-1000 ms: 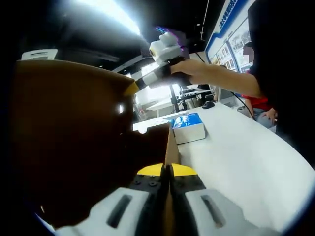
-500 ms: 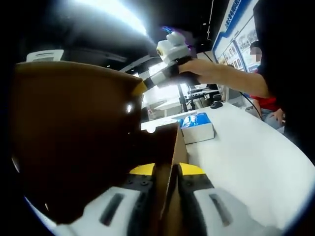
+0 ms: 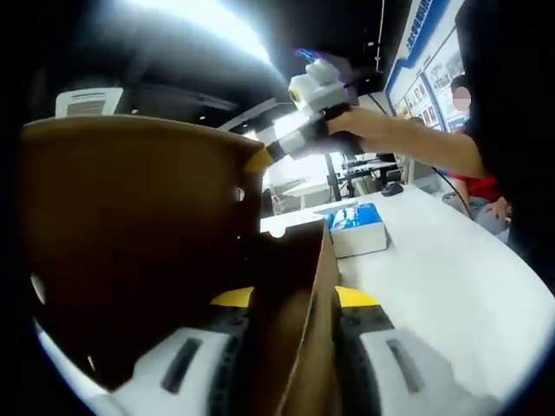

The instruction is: Operate the shoe box by opening the lid, removing the specified soft item, and placing it in the target area until the item is outside and the box remains undamaged.

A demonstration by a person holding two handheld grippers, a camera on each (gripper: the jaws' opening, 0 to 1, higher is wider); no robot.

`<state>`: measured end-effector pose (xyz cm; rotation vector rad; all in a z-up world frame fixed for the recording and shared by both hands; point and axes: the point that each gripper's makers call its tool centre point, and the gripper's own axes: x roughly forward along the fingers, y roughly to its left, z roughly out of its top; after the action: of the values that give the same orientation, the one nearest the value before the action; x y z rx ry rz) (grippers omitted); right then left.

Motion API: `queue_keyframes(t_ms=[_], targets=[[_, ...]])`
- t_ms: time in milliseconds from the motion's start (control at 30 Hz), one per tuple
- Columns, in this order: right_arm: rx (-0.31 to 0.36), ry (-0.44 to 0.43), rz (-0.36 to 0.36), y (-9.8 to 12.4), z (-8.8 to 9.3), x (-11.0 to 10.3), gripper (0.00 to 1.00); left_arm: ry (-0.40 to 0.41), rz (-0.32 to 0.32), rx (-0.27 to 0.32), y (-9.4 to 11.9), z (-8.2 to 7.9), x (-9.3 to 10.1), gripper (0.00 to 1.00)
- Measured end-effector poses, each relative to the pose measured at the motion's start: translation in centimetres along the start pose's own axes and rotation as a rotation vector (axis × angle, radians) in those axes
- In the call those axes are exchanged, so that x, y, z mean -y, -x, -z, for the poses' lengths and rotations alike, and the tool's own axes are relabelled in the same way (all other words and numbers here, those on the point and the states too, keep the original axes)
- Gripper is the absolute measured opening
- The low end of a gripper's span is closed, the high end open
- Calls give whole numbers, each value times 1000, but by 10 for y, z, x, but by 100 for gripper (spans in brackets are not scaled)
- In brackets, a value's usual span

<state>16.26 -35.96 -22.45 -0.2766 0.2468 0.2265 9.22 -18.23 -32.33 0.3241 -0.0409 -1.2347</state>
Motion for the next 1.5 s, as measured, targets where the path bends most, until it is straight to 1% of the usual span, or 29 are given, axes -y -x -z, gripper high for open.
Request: queue_keyframes(t_ms=[67, 233, 333, 400, 433, 500, 533, 567, 600, 633, 667, 700, 767, 800, 867, 900, 1033, 1067, 1100, 1133, 1167, 1200, 1233, 1300, 1333, 1367, 1400, 1467, 1500], targets=[[-1, -5, 4, 1, 1, 1, 3, 15, -1, 24, 1, -5, -1, 36], [-5, -7, 11, 3, 2, 4, 3, 18, 5, 32, 1, -7, 2, 39], [-3, -10, 14, 2, 2, 4, 3, 18, 15, 30, 1, -15, 9, 44], [-3, -13, 14, 2, 2, 4, 3, -1, 26, 36, 2, -22, 16, 44], [-2, -17, 16, 2, 2, 4, 3, 4, 36, 53, 3, -25, 18, 44], [-2, -22, 17, 2, 1, 4, 3, 20, 47, 47, 4, -28, 23, 44], [0, -29, 17, 3, 1, 3, 3, 3, 50, 15, 6, -31, 26, 45], [0, -28, 18, 2, 1, 3, 3, -6, 55, 4, 7, -36, 30, 46], [0, -21, 21, 2, 1, 3, 3, -1, 61, 7, 11, -48, 36, 48], [1, -19, 23, 2, 1, 3, 3, -8, 71, 4, 13, -54, 40, 49], [6, -25, 21, 3, 1, 2, 3, -29, 76, -7, 18, -65, 45, 52], [7, -27, 22, 4, 1, 2, 3, -39, 79, -12, 20, -71, 47, 54], [13, -35, 21, 4, 1, 2, 3, -43, 79, -23, 29, -87, 50, 56], [14, -33, 21, 4, 1, 2, 3, -48, 80, -27, 32, -92, 50, 57], [16, -30, 20, 3, 1, 2, 3, -83, 65, -50, 45, -107, 48, 59], [18, -30, 17, 3, 0, 2, 3, -98, 57, -64, 50, -111, 46, 59], [21, -22, 13, 4, -1, 1, 3, -153, 16, -90, 69, -144, 28, 61], [21, -20, 12, 4, -1, 1, 3, -161, 11, -95, 70, -145, 25, 61], [22, -21, 10, 4, -1, 1, 3, -205, -5, -131, 75, -149, 14, 61], [23, -23, 8, 4, -1, 1, 3, -227, -14, -149, 78, -152, 8, 61], [21, -21, 6, 4, -1, 0, 3, -257, -35, -184, 81, -157, -4, 61], [21, -21, 5, 4, -1, 0, 3, -271, -40, -199, 82, -161, -11, 61], [21, -23, 3, 3, -2, 0, 3, -265, -32, -223, 84, -165, -19, 61], [20, -14, 4, 3, -2, -1, 3, -263, -41, -278, 85, -165, -36, 61], [22, -14, 2, 3, -3, -2, 3, -275, -57, -313, 83, -166, -49, 61], [21, -14, 1, 2, -2, -1, 3, -285, -59, -337, 83, -165, -56, 61], [23, -18, -1, 2, -2, -1, 3, -283, -62, -388, 81, -160, -64, 62], [23, -20, -4, 3, -3, -1, 3, -295, -64, -447, 79, -154, -75, 62], [24, -22, -4, 3, -3, -1, 3, -281, -69, -475, 77, -151, -83, 61]])
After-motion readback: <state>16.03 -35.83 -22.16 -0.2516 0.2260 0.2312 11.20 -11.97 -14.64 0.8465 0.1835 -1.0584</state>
